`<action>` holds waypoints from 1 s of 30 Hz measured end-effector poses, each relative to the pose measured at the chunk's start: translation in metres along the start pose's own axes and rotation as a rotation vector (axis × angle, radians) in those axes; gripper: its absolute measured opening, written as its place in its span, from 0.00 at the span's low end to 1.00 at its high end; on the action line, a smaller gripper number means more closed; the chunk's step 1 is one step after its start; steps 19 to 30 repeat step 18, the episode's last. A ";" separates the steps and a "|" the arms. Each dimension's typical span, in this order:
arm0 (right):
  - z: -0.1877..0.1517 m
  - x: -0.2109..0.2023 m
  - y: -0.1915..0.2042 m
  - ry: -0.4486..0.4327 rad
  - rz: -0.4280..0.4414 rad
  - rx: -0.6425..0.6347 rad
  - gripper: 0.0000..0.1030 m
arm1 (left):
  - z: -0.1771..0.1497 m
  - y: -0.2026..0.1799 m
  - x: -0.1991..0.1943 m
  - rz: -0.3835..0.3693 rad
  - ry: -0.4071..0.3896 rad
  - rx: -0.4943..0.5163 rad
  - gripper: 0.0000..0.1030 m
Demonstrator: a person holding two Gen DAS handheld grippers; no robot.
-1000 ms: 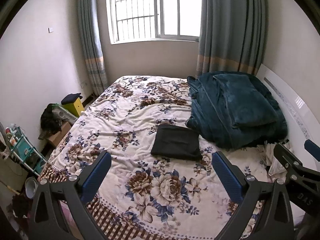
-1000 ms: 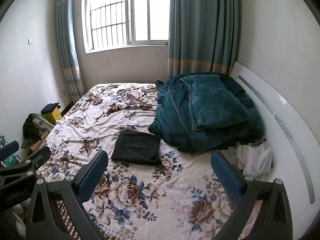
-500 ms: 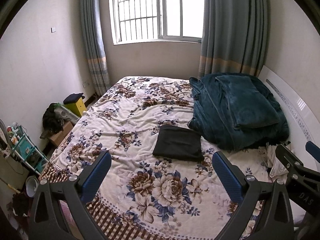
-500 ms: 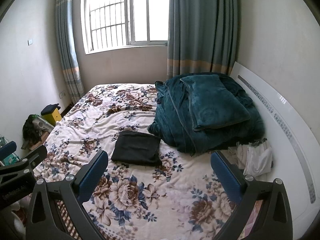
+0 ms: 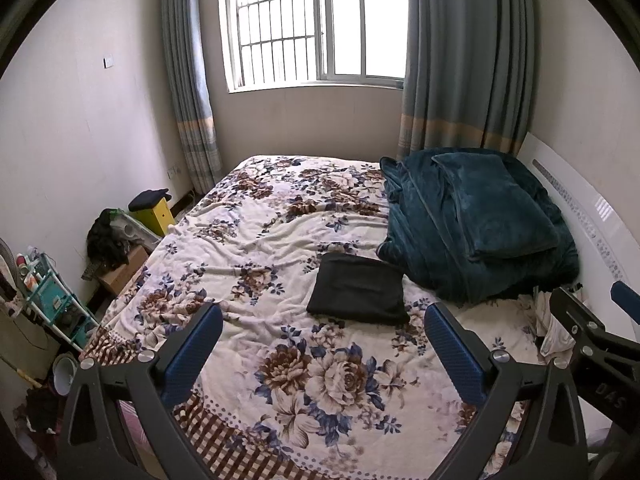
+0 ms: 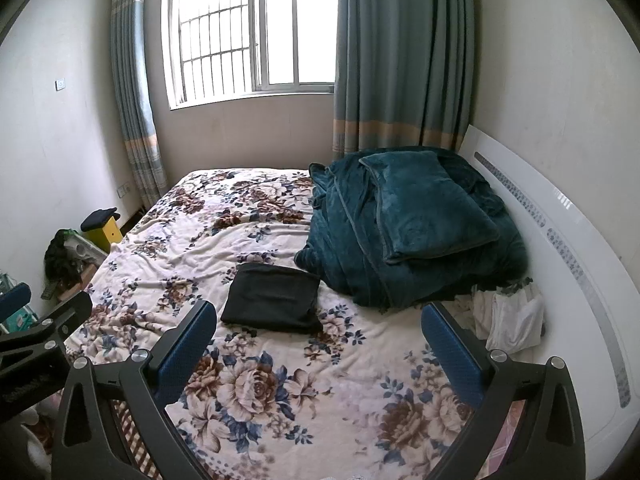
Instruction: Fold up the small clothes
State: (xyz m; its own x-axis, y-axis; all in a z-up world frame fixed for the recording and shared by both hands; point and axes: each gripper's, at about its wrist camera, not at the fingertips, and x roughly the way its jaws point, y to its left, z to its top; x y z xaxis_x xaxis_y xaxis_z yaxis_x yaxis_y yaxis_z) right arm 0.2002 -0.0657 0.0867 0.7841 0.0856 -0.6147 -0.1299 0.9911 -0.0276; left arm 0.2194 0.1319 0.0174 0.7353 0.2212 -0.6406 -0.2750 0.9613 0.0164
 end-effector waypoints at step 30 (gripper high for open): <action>0.004 0.000 -0.002 -0.010 -0.007 0.001 1.00 | -0.001 -0.003 -0.001 -0.002 -0.001 -0.008 1.00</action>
